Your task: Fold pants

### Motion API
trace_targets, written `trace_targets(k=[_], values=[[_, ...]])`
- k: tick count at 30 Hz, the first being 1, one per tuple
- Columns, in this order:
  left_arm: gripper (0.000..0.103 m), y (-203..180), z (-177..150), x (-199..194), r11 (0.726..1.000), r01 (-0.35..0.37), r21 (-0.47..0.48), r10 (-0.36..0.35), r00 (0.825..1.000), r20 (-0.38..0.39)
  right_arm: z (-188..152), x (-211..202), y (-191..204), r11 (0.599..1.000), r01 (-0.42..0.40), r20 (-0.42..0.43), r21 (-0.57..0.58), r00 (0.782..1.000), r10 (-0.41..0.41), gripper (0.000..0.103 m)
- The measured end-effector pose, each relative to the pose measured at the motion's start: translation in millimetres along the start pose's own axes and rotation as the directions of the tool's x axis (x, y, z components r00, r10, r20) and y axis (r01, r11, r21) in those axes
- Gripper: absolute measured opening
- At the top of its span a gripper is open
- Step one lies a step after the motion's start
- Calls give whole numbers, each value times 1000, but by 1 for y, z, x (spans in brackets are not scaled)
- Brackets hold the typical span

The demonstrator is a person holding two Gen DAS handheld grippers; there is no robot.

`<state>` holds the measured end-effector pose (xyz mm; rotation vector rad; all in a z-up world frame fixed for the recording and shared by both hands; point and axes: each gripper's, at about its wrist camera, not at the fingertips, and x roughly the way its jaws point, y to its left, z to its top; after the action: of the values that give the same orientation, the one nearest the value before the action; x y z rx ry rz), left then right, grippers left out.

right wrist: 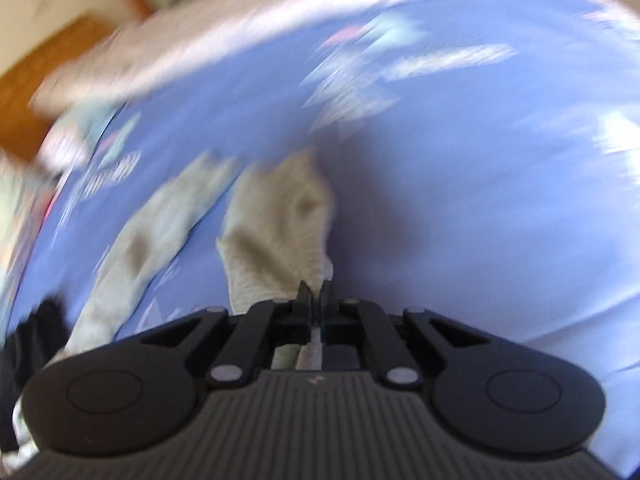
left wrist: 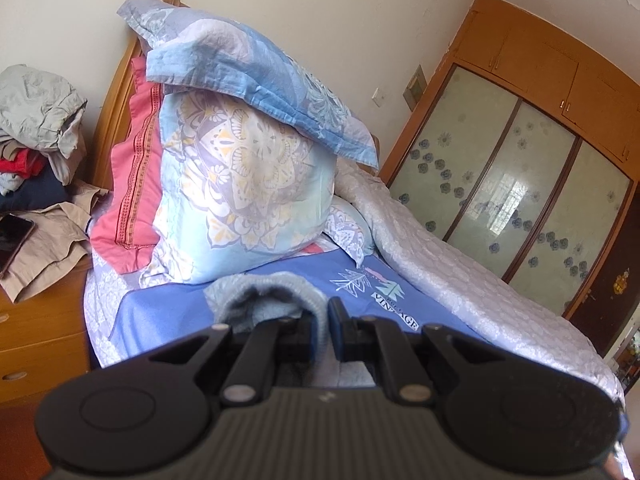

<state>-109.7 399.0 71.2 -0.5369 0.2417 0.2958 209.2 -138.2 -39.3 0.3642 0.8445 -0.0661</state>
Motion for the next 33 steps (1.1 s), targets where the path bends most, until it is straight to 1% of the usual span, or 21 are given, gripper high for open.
trace_targets(k=[2,3,4,5,6,7,8,10,11,12,13,15,16,20,21,22,23,24,26,29,33], values=[[7,1,-1,4,1000,17,-7,-17,1000,-9,11,-26,-39,994,101,67,33,992,-103,7],[7,1,-2,6,1000,24,-8,-24,1000,-8,15,-36,-53,982,187,115,30,975,-189,12],[7,1,-2,8,1000,28,-7,-28,1000,-3,18,-45,-63,958,285,174,29,942,-285,18],[7,0,-3,9,999,33,-6,-33,999,3,20,-53,-71,928,370,234,49,899,-371,41],[7,0,-3,11,999,38,-11,-38,999,5,23,-61,-78,914,396,265,87,875,-405,52],[7,0,-3,14,999,40,-18,-40,999,3,26,-66,-80,929,351,267,117,890,-370,51],[7,1,-3,16,999,41,-24,-41,999,1,29,-68,-79,954,271,251,126,922,-294,48],[7,1,-5,20,999,38,-28,-38,999,-1,33,-57,-51,990,120,188,70,973,-131,46],[7,0,-5,21,999,31,-25,-31,1000,1,34,-43,-30,999,35,137,35,990,-40,45],[7,0,-5,22,999,26,-25,-26,1000,1,34,-27,-8,999,-53,76,11,996,52,45],[7,1,-4,22,999,21,-25,-21,1000,0,32,-8,12,992,-126,16,7,992,126,45],[7,1,-2,23,1000,4,-20,-4,1000,-6,26,36,55,965,-259,-88,46,961,262,46],[7,1,-1,23,1000,-5,-15,4,1000,-10,23,59,76,955,-292,-123,58,947,298,46],[8,-4,4,24,999,-35,23,35,999,-24,11,139,131,963,-252,-219,94,938,267,46],[8,-7,4,25,999,-38,34,39,999,-26,7,149,135,965,-238,-226,109,940,257,46],[8,-9,5,26,998,-39,45,40,999,-26,5,152,140,966,-234,-196,113,948,253,45],[8,-11,5,27,998,-37,59,39,999,-25,7,151,144,967,-238,-175,96,952,251,26],[8,-14,6,27,997,-36,72,37,999,-20,10,153,148,967,-248,-197,67,946,256,5],[8,-21,6,26,994,-29,104,29,1000,3,20,142,142,969,-234,-176,74,954,244,4],[8,-30,7,16,992,3,128,-10,999,53,44,99,112,953,-284,-65,103,954,291,3],[8,-38,10,-3,989,91,117,-103,990,100,85,11,39,949,-289,94,128,956,279,3]])
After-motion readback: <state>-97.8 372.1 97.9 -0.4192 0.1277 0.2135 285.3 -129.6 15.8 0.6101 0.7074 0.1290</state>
